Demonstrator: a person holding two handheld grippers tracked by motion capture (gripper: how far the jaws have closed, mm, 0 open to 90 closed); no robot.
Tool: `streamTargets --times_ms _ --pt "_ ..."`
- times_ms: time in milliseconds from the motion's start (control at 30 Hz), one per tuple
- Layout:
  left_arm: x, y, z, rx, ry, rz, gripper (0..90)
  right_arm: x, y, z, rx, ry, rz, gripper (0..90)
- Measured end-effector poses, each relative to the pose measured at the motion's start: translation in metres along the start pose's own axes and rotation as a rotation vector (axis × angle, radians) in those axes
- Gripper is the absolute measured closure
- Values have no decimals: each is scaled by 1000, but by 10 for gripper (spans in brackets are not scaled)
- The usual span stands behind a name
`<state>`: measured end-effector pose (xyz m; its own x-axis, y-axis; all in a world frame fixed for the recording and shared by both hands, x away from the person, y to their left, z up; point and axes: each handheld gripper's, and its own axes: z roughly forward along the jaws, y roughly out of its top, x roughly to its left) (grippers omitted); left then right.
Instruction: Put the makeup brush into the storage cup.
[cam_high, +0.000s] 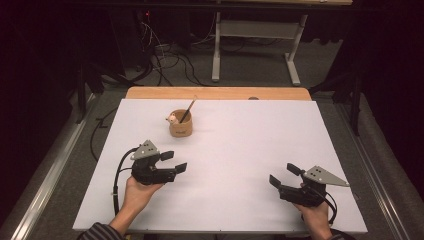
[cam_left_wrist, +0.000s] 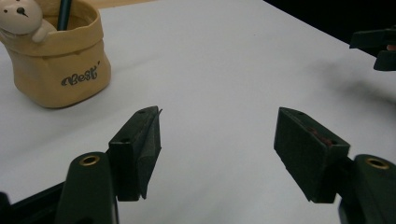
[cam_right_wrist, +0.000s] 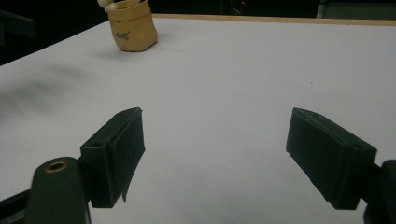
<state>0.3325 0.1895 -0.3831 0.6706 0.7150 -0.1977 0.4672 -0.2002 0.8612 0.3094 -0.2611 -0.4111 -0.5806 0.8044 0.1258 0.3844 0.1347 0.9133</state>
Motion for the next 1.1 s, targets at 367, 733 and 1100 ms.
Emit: streamTargets --times_ms 367,733,1100 --pt "-1 -7 5 -23 6 0 322 0 0 0 -1 1 -2 209" --pt "-2 -12 11 -29 11 1 321 0 0 0 -1 -4 4 209" --pt "0 -16 15 -35 30 3 320 -1 0 1 0 -7 4 209"
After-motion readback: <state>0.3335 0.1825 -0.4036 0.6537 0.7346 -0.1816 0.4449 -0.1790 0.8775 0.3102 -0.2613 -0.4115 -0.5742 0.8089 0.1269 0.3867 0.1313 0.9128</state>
